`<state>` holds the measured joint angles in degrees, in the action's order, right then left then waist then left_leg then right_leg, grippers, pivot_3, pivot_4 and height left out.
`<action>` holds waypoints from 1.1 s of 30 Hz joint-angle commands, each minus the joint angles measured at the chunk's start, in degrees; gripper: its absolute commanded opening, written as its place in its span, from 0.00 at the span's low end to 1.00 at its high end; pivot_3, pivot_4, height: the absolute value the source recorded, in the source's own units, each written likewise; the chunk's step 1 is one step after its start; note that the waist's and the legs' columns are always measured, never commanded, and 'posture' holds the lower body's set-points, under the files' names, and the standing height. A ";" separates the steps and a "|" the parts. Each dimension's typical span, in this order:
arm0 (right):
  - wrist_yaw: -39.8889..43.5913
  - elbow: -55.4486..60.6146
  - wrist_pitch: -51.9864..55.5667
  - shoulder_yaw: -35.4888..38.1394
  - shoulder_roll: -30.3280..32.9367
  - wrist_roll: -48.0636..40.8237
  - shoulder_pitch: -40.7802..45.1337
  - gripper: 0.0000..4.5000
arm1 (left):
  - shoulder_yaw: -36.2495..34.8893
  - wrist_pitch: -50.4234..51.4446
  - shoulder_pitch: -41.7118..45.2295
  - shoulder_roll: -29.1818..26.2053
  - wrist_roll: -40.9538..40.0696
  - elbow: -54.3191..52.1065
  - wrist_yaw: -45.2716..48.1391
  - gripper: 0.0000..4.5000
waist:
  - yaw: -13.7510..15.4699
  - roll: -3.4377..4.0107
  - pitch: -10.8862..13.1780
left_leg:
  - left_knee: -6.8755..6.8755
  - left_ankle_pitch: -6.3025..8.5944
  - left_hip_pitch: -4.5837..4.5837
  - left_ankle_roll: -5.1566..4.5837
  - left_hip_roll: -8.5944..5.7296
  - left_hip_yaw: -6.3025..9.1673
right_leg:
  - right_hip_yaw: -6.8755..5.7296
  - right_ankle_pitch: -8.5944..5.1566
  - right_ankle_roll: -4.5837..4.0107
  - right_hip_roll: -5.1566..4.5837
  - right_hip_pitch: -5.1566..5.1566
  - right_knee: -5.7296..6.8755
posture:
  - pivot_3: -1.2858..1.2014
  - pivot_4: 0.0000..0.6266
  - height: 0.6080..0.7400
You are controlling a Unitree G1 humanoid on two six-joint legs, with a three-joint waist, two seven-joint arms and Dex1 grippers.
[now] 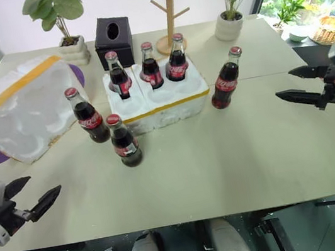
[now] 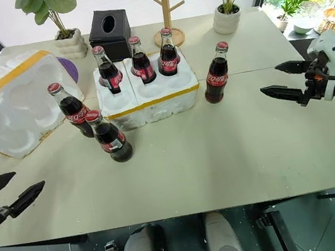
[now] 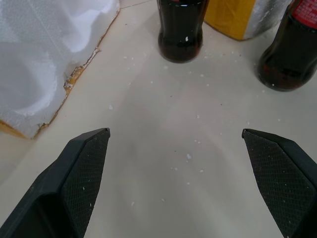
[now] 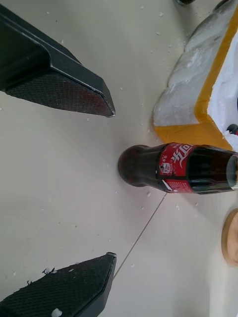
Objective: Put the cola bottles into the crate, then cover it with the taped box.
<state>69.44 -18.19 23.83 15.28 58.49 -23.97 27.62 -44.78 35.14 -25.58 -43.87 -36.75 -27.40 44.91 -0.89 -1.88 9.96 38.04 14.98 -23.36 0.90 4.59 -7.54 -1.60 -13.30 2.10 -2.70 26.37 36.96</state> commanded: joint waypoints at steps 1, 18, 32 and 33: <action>0.16 0.13 -1.66 0.98 0.35 -0.28 1.29 1.00 | -0.93 -1.14 0.29 -0.41 0.47 -1.62 -0.06 0.99 | -0.01 0.00 0.00 | 0.00 0.00 0.00 0.00 0.00 0.00 | 0.00 0.00 0.00 0.00 0.00 0.00 | 0.52 0.24 1.00; 1.09 4.24 4.10 3.94 2.30 -4.43 -1.53 1.00 | 7.92 -0.93 14.16 0.87 0.77 1.72 -6.76 0.99 | 0.28 0.02 -0.01 | 0.02 -0.01 0.00 0.00 -0.05 -0.04 | 0.00 0.01 0.02 0.00 -0.08 0.03 | 0.52 0.24 1.00; 2.53 33.26 32.26 16.22 8.85 -30.08 -4.67 1.00 | 27.26 -8.21 42.33 0.16 10.18 23.39 -4.09 0.99 | 0.26 0.02 0.01 | 0.04 -0.01 0.01 0.00 -0.01 0.00 | -0.01 0.13 0.22 0.10 -0.08 0.11 | 0.52 0.24 1.00; 1.97 34.56 32.99 16.74 8.78 -31.13 -4.87 1.00 | 28.11 -8.91 43.56 0.42 10.84 24.73 -3.88 0.99 | 0.27 0.02 0.01 | 0.04 -0.01 0.01 0.00 -0.01 0.01 | -0.02 0.14 0.24 0.09 -0.09 0.11 | 0.52 0.24 1.00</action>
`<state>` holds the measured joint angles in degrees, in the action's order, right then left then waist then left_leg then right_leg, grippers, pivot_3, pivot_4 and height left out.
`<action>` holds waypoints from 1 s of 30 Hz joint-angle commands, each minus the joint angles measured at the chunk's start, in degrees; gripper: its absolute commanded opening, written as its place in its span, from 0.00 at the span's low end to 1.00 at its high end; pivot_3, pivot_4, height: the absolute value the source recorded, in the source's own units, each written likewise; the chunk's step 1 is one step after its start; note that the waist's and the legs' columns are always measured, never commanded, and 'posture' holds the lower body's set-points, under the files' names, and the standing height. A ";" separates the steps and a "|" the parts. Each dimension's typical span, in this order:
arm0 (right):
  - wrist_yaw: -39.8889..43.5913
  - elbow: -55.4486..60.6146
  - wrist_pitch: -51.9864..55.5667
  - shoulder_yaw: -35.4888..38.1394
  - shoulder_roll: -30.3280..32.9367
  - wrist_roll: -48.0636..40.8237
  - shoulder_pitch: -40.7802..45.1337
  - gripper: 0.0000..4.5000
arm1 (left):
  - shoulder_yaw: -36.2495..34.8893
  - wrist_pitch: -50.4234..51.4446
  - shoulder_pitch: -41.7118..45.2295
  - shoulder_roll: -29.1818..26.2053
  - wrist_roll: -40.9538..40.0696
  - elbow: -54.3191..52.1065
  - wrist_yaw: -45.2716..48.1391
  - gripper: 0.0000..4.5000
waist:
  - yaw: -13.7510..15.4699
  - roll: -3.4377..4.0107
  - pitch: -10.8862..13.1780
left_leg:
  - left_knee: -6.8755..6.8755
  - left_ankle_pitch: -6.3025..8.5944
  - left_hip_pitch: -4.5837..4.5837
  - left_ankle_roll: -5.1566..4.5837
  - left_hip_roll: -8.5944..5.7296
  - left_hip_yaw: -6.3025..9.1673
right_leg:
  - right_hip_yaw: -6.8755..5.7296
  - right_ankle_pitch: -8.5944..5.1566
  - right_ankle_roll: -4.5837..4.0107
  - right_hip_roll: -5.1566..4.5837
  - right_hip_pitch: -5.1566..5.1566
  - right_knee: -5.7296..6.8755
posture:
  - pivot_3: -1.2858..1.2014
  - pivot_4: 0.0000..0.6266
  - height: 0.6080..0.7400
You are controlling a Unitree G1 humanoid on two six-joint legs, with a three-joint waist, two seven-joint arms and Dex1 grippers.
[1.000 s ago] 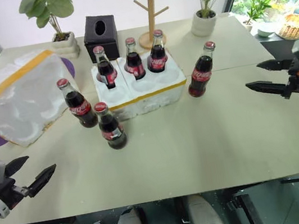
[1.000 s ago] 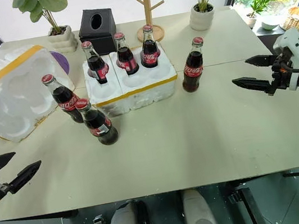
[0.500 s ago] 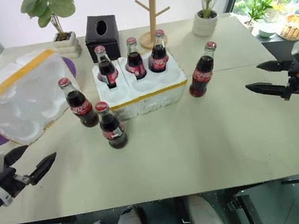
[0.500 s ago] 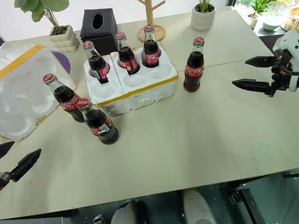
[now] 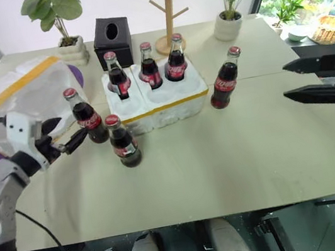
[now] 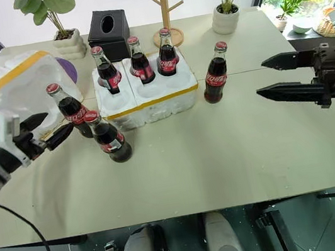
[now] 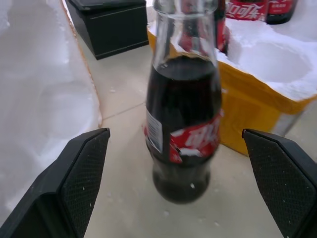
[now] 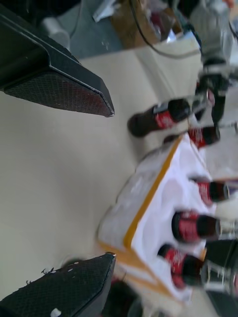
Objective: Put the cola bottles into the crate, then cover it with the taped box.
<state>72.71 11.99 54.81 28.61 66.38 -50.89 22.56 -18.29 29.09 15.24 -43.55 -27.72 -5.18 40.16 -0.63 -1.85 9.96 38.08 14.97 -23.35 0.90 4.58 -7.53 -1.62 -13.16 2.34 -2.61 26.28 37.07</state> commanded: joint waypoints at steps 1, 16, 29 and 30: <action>-1.80 5.36 2.43 3.74 0.87 -4.86 -0.08 1.00 | 2.24 -3.42 3.64 0.35 2.28 3.53 1.05 0.99 | 0.02 -0.01 0.00 | 0.00 0.00 -0.01 0.00 0.00 0.00 | 0.00 0.00 0.00 0.00 0.01 0.00 | 0.52 0.24 1.00; -12.27 9.25 3.78 1.76 -1.96 -12.28 1.85 1.00 | 7.37 -9.64 9.54 4.95 6.48 13.92 3.03 0.64 | -0.02 -0.02 0.01 | 0.05 -0.01 -0.02 -0.01 -0.01 0.03 | 0.00 0.03 0.04 0.00 -0.03 0.02 | 0.52 0.24 1.00; -15.91 9.70 2.81 0.29 -2.69 -13.77 1.91 1.00 | 5.45 0.41 16.54 -1.48 -1.49 9.22 12.70 0.61 | -0.01 -0.15 0.08 | 0.07 -0.01 -0.09 -0.01 0.00 0.06 | -0.03 0.03 0.06 0.02 0.02 0.03 | 0.52 0.24 1.00; -16.10 9.67 2.74 0.25 -2.71 -13.78 1.86 1.00 | 5.60 1.22 18.12 -2.10 -1.93 9.60 13.66 0.61 | 0.09 -0.16 0.08 | 0.07 -0.01 -0.10 -0.01 0.00 0.06 | -0.04 0.03 0.06 0.03 0.03 0.03 | 0.52 0.24 1.00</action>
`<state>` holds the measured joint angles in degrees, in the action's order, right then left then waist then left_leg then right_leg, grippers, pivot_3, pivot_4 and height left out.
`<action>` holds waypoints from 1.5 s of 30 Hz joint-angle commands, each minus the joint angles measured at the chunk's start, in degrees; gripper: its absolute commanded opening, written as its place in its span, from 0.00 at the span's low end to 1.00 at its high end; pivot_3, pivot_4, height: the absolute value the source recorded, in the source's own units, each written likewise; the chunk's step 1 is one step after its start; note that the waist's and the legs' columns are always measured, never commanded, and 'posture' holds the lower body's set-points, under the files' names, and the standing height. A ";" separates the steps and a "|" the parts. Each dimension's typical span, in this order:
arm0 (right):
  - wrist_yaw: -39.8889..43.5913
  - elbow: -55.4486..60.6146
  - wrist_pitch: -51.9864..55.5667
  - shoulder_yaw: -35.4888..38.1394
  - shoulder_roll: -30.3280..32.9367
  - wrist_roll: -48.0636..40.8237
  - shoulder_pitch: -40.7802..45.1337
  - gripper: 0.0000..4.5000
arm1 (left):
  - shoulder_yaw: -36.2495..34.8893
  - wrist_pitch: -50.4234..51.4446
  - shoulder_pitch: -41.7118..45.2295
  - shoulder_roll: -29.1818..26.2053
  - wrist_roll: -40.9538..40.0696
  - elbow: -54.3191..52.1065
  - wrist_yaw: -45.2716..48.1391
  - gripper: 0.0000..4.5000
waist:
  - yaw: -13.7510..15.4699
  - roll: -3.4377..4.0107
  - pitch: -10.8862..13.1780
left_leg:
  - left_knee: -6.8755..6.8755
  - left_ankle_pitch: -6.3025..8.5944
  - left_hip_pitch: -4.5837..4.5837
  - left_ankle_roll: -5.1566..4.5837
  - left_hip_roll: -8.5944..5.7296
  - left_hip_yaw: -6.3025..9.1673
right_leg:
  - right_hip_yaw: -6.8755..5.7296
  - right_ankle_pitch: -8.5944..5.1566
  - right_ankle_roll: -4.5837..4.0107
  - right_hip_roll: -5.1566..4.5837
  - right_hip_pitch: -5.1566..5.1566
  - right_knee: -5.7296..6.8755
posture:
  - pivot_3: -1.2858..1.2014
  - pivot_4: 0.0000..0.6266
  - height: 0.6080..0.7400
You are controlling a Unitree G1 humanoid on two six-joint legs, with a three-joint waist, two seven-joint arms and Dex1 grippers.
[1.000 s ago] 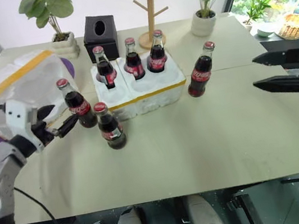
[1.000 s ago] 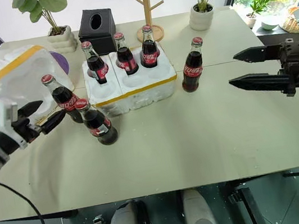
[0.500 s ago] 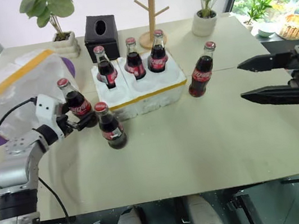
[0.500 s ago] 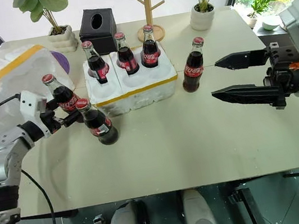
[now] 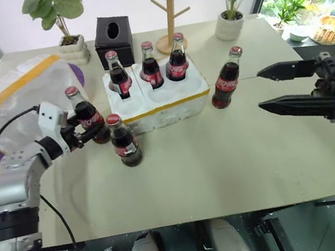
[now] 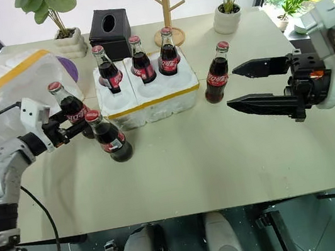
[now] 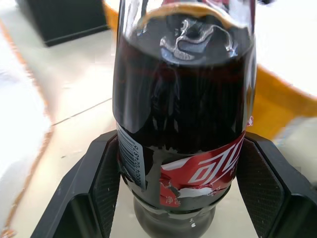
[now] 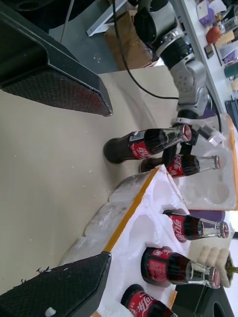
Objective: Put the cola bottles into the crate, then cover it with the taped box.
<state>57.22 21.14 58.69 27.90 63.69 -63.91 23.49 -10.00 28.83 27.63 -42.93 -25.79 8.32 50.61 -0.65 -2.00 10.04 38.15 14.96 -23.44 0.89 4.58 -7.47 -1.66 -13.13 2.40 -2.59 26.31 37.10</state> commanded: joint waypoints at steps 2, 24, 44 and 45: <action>-0.89 0.69 -1.32 1.08 -0.11 -0.82 0.57 1.00 | -1.77 3.73 10.55 -3.73 -4.98 -2.36 5.72 0.61 | 0.18 -0.02 0.01 | 0.03 0.00 -0.02 0.00 -0.01 0.03 | -0.03 0.00 0.01 -0.01 -0.03 0.00 | 0.52 0.24 1.00; -8.23 6.03 0.39 8.84 0.05 -5.43 -6.36 1.00 | 8.46 -11.12 41.58 16.71 4.36 33.64 17.11 0.61 | 0.07 -0.06 0.03 | 0.09 -0.01 -0.06 -0.01 -0.10 0.09 | -0.03 0.07 0.15 0.00 -0.05 0.01 | 0.52 0.24 1.00; -14.25 6.66 -2.06 5.44 -1.73 -8.21 -6.25 1.00 | 12.11 -23.12 38.87 19.04 14.97 41.55 19.69 0.99 | -0.10 -0.06 0.03 | 0.08 -0.01 -0.04 -0.02 -0.10 0.13 | -0.02 0.07 0.16 0.03 -0.06 0.03 | 0.52 0.24 1.00; -14.26 6.52 -2.27 4.91 -1.89 -8.00 -5.90 1.00 | 11.82 -22.25 38.53 18.79 14.51 40.74 19.82 0.99 | -0.07 -0.05 0.03 | 0.08 -0.01 -0.04 -0.02 -0.10 0.13 | -0.02 0.07 0.16 0.02 -0.07 0.03 | 0.52 0.24 1.00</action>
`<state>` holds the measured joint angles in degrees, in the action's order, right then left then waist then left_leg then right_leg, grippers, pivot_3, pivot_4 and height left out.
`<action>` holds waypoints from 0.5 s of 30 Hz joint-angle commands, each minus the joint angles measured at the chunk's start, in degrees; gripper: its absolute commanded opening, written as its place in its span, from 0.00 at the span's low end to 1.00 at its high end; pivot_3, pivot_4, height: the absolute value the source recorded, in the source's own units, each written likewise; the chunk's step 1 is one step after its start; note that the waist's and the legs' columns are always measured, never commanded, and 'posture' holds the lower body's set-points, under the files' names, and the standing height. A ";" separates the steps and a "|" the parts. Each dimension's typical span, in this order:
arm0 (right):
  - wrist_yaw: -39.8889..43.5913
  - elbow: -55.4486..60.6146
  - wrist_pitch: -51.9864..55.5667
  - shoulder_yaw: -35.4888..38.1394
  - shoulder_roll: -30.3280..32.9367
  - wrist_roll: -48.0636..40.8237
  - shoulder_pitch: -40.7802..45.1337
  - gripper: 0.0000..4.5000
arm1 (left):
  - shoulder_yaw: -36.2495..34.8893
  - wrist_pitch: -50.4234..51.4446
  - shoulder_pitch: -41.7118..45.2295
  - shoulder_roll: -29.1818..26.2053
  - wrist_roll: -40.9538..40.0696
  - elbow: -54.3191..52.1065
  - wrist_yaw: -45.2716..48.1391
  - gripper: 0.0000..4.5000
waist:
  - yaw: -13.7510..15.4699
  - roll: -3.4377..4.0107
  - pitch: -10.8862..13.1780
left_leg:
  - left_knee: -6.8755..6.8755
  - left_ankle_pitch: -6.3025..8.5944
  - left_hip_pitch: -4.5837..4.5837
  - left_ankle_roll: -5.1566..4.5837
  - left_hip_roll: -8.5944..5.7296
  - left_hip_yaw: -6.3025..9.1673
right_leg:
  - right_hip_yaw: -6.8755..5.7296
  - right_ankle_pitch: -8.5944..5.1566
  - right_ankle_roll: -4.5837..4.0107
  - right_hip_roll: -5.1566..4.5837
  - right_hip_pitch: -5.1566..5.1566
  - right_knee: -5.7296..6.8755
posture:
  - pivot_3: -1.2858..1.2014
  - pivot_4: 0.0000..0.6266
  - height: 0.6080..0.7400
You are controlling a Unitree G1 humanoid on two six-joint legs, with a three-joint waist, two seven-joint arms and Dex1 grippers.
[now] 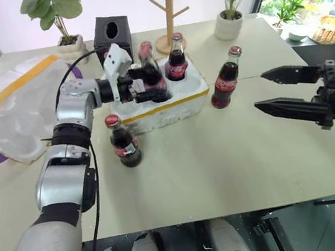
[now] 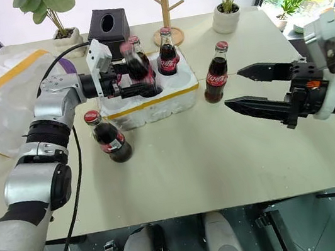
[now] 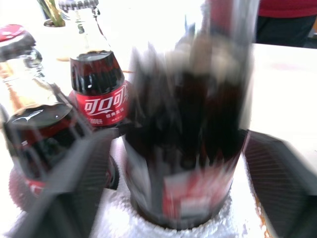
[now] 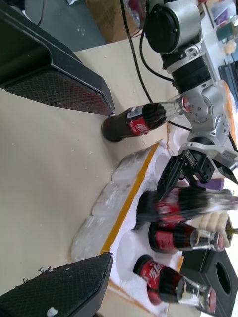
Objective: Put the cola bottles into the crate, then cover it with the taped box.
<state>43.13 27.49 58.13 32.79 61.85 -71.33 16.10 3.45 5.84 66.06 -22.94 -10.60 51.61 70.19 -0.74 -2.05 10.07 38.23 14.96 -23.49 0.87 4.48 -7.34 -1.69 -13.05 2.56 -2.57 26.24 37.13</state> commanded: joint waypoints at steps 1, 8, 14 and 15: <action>-0.21 -0.04 -1.94 -0.64 -0.22 -0.38 1.97 1.00 | -2.00 1.56 -0.26 -1.54 -1.16 -3.38 0.32 0.99 | 0.04 0.00 0.00 | 0.01 0.00 0.00 0.00 0.00 0.00 | 0.00 0.00 0.00 0.00 -0.01 0.00 | 0.52 0.24 1.00; 1.89 -0.97 -3.51 -4.43 -0.08 1.63 3.64 1.00 | -6.03 8.06 -2.30 -7.74 -4.37 -13.97 0.58 0.99 | -0.11 0.00 0.00 | 0.01 0.00 0.00 0.00 0.01 0.00 | 0.00 0.00 0.00 0.00 0.00 0.02 | 0.52 0.24 1.00; 4.26 -2.92 -6.18 -9.96 -0.25 7.38 5.57 1.00 | -13.62 24.83 -12.75 -21.43 -13.01 -39.61 0.49 0.99 | -0.65 0.06 -0.03 | 0.00 0.00 0.08 0.00 0.06 -0.03 | 0.05 0.00 0.00 0.02 0.02 0.10 | 0.52 0.24 1.00; 4.56 -3.25 -6.50 -10.73 -0.49 8.05 5.93 1.00 | -15.52 27.40 -16.90 -24.26 -14.45 -44.93 0.46 0.99 | -0.69 0.07 -0.04 | -0.01 0.00 0.10 0.01 0.07 -0.03 | 0.06 0.00 0.00 0.03 0.01 0.11 | 0.52 0.24 1.00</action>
<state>46.89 24.32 53.19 21.79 61.39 -64.30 21.00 -8.98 29.37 51.39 -45.08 -22.17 13.78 70.70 -1.43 -1.99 10.04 38.22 14.95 -23.39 0.87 4.57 -7.39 -1.62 -13.06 2.55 -2.53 26.27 37.24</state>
